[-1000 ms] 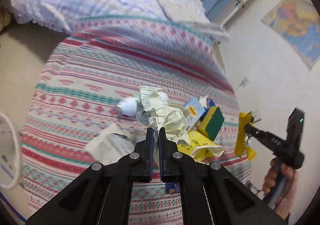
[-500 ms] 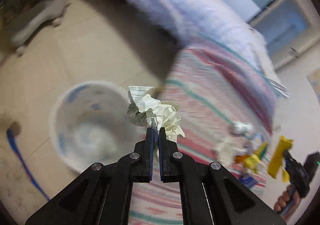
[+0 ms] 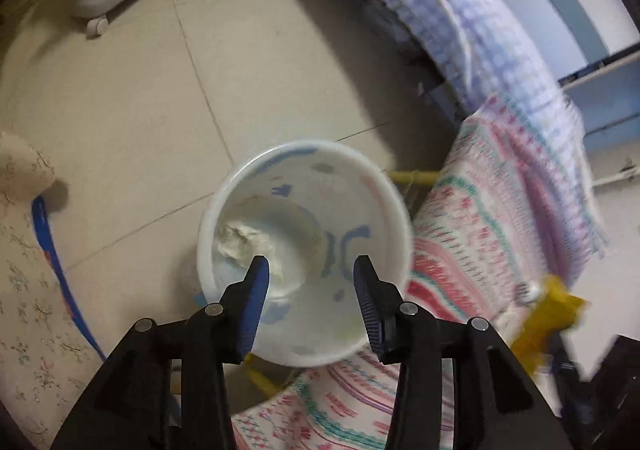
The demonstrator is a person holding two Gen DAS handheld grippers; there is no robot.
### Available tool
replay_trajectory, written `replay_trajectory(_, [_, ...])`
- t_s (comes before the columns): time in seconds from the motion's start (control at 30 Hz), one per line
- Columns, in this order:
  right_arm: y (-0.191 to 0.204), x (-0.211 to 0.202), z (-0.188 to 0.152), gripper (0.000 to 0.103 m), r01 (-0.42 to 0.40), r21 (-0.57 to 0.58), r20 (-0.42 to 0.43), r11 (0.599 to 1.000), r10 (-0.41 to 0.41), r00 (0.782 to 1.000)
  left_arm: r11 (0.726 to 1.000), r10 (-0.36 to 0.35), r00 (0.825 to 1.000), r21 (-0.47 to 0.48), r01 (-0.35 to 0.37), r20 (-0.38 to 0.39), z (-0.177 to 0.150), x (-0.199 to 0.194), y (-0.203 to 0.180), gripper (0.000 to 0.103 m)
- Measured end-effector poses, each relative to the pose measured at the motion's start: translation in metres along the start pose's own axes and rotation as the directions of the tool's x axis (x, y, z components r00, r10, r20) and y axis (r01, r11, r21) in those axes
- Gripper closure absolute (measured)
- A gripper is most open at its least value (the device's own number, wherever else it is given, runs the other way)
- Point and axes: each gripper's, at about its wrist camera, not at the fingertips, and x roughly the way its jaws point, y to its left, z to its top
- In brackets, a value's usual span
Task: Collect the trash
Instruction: 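Carry tissue to the white wastebasket and open the left gripper, then return left gripper to the bed and grasp the paper wrapper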
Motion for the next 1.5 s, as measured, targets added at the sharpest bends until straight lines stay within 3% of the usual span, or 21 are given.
replay_trajectory(0.1, [0.024, 0.037, -0.006, 0.087, -0.024, -0.019, -0.041, 1.000, 0.023, 0.999, 1.000, -0.015, 0.999, -0.020, 0.016, 0.033, 0.001, -0.020, 0.000, 0.055])
replay_trajectory(0.2, [0.045, 0.072, -0.006, 0.087, -0.056, -0.012, -0.076, 0.998, 0.055, 0.996, 0.999, -0.017, 0.998, -0.033, 0.019, 0.061, 0.002, -0.035, 0.002, 0.047])
replay_trajectory(0.4, [0.092, 0.137, -0.008, 0.082, -0.076, -0.062, -0.143, 0.995, 0.067, 0.987, 0.994, -0.036, 0.995, -0.095, 0.045, 0.088, 0.010, -0.048, 0.019, 0.046])
replay_trajectory(0.43, [0.100, 0.148, -0.009, 0.080, -0.073, -0.072, -0.152, 0.995, 0.061, 0.986, 0.994, -0.036, 0.995, -0.098, 0.045, 0.088, 0.011, -0.049, 0.020, 0.046])
replay_trajectory(0.53, [0.112, 0.171, -0.009, 0.054, -0.030, -0.092, -0.173, 0.995, 0.014, 0.985, 0.995, -0.042, 0.996, -0.091, 0.049, 0.085, 0.010, -0.048, 0.019, 0.046])
replay_trajectory(0.73, [0.111, 0.167, -0.012, 0.049, -0.017, -0.127, -0.179, 0.992, -0.006, 0.984, 0.998, -0.051, 0.996, -0.030, 0.053, 0.072, 0.005, -0.046, -0.006, 0.046])
replay_trajectory(0.9, [0.095, 0.140, -0.009, 0.049, 0.013, -0.147, -0.172, 0.989, -0.038, 0.984, 0.996, -0.048, 0.998, 0.080, 0.044, 0.051, -0.010, -0.040, -0.050, 0.046])
replay_trajectory(0.97, [0.085, 0.121, -0.007, 0.044, 0.032, -0.152, -0.157, 0.988, -0.056, 0.986, 0.990, -0.053, 0.998, 0.136, 0.048, 0.038, -0.021, -0.035, -0.075, 0.046])
replay_trajectory(1.23, [0.014, -0.008, 0.022, 0.037, 0.158, -0.110, -0.052, 0.981, -0.164, 0.985, 0.939, -0.042, 0.998, 0.340, 0.057, -0.052, -0.079, 0.004, -0.175, 0.043])
replay_trajectory(1.4, [-0.051, -0.092, 0.031, 0.026, 0.233, -0.016, 0.092, 0.972, -0.230, 0.969, 0.904, -0.017, 0.988, 0.420, 0.081, -0.153, -0.122, 0.044, -0.229, 0.043])
replay_trajectory(1.5, [-0.097, -0.116, 0.028, 0.026, 0.246, 0.131, 0.097, 0.960, -0.259, 0.961, 0.894, 0.015, 0.980, 0.442, 0.074, -0.196, -0.144, 0.070, -0.252, 0.043])
